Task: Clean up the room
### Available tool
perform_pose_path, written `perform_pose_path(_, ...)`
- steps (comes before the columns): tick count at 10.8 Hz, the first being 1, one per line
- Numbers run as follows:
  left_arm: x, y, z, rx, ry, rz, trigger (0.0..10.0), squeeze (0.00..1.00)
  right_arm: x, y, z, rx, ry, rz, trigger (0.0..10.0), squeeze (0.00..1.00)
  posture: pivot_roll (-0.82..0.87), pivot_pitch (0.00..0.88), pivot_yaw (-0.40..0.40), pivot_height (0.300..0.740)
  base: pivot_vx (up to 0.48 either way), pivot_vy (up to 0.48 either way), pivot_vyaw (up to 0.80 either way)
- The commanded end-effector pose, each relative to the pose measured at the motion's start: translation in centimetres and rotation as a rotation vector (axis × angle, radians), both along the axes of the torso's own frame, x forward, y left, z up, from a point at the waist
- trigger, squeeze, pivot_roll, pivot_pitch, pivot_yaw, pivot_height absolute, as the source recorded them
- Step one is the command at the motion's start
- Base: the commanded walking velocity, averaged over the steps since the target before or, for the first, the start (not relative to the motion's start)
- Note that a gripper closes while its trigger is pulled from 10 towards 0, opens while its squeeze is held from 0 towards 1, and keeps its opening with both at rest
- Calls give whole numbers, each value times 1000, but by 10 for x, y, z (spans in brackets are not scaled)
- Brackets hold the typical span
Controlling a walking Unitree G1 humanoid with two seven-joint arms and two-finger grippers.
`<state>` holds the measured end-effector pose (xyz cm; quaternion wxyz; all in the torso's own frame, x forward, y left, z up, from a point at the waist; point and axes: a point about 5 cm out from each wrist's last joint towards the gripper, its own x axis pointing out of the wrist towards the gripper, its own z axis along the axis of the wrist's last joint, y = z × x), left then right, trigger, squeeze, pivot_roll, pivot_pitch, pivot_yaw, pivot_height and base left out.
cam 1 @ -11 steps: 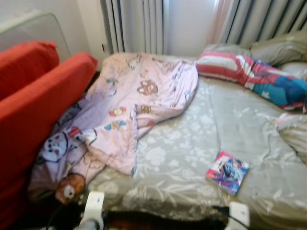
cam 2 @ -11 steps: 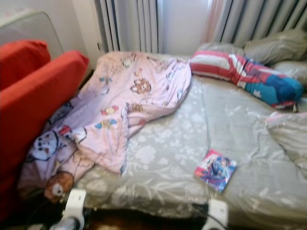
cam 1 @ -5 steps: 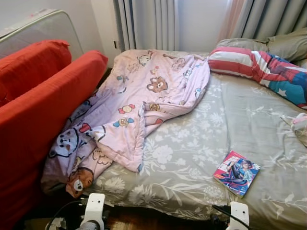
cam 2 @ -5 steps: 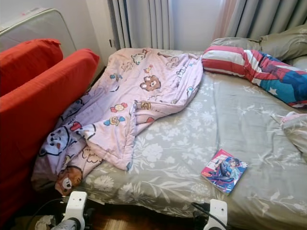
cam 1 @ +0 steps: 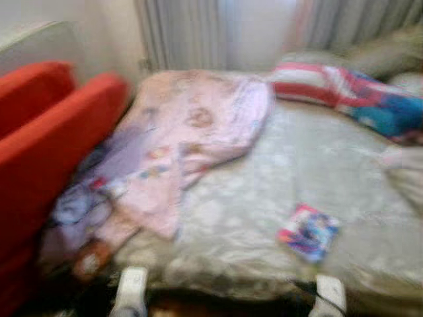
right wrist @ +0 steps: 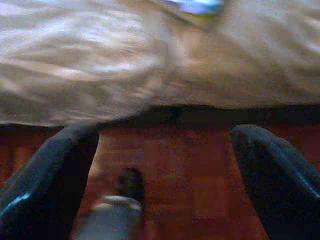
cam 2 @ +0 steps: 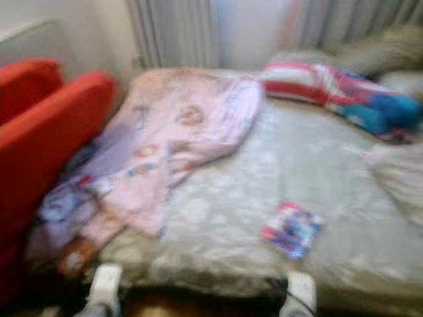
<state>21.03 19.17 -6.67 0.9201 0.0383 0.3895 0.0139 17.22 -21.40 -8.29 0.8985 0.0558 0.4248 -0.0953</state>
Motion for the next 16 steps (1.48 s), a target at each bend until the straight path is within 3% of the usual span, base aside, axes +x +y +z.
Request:
perform_pose_path(1, -5, 9, -2, 26, 23, 2, 10000, 0, 4, 6, 1, 12, -12, 6, 10000, 0, 55, 12, 30, 740, 0, -304, 0)
perform_pose_path(11, -9, 13, -3, 36, 33, -5, 10000, 0, 13, 14, 4, 19, -37, 53, 10000, 0, 53, 0, 20, 740, 0, -305, 0)
perform_pose_path(16, -10, 10, -4, 30, 36, -10, 10000, 0, 10, 14, 3, 17, -26, 74, 10000, 0, 50, 0, 19, 740, 0, -302, 0)
